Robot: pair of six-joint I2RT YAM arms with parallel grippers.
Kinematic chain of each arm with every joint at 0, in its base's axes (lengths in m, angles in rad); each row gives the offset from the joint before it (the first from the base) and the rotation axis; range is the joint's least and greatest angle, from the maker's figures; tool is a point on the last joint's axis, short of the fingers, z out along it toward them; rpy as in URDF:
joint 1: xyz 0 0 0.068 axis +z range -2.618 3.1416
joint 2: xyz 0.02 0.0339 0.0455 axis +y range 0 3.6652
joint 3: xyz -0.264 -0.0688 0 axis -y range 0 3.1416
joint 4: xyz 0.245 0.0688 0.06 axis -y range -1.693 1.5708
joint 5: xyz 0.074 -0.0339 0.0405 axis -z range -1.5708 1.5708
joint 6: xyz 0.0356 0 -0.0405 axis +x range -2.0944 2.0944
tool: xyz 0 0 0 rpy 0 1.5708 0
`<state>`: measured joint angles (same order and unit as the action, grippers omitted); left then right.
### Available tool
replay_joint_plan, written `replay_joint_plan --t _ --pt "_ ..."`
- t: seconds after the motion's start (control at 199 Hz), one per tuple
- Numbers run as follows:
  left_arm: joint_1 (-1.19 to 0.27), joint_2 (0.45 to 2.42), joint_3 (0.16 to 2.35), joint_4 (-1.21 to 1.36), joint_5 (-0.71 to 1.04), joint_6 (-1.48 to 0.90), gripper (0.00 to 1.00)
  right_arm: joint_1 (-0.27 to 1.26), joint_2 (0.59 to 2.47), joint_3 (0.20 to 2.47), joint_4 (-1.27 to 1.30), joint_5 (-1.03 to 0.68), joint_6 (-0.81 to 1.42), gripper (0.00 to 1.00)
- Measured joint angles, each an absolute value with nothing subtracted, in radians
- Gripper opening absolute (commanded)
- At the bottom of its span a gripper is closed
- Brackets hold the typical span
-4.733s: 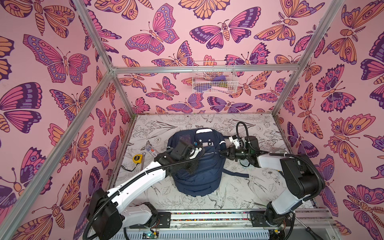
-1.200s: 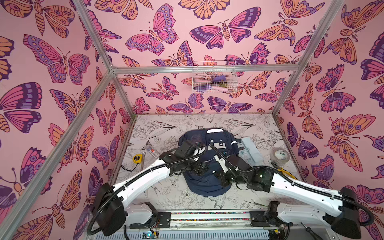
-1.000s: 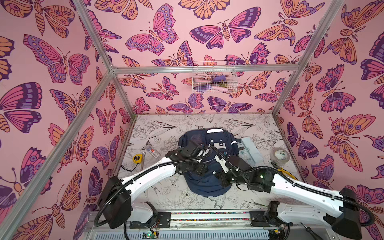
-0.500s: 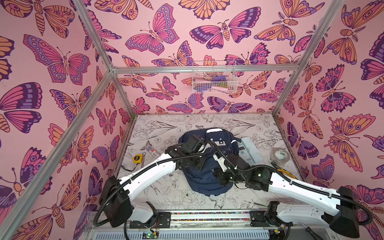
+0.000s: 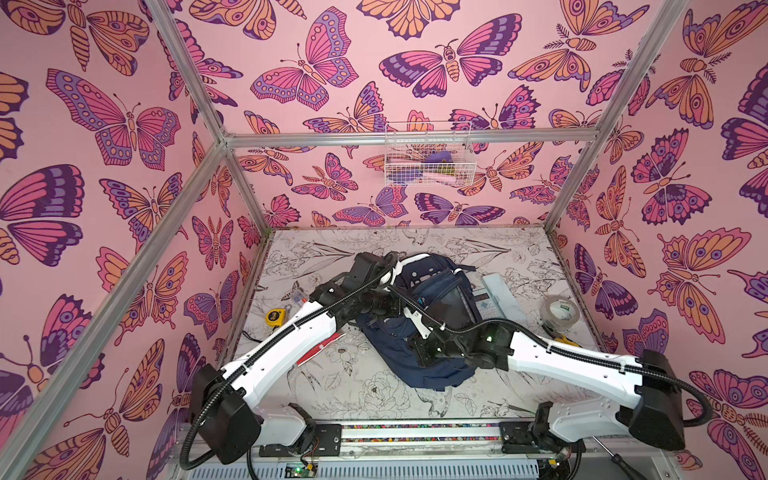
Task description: Pack the student bag
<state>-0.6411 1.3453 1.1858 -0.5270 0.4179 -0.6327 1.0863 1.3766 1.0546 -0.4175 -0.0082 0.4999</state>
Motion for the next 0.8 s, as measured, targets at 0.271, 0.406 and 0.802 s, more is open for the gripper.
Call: replay_joint_plan --t 0.271,0.406,0.802 --pt "-0.601 1.325 1.09 -0.411 0.468 -0.637 0.0 1.093 1.436 1.085 -0.421 0.07 0.533 0.56" --pt "-0.587 1.264 0.999 -0.341 0.542 -0.609 0.0 1.117 1.311 1.016 -0.427 0.194 0.543 0.72" --pt "-0.522 1.21 0.907 -0.331 0.69 -0.408 0.0 0.846 0.928 0.956 -0.625 0.516 0.623 0.87"
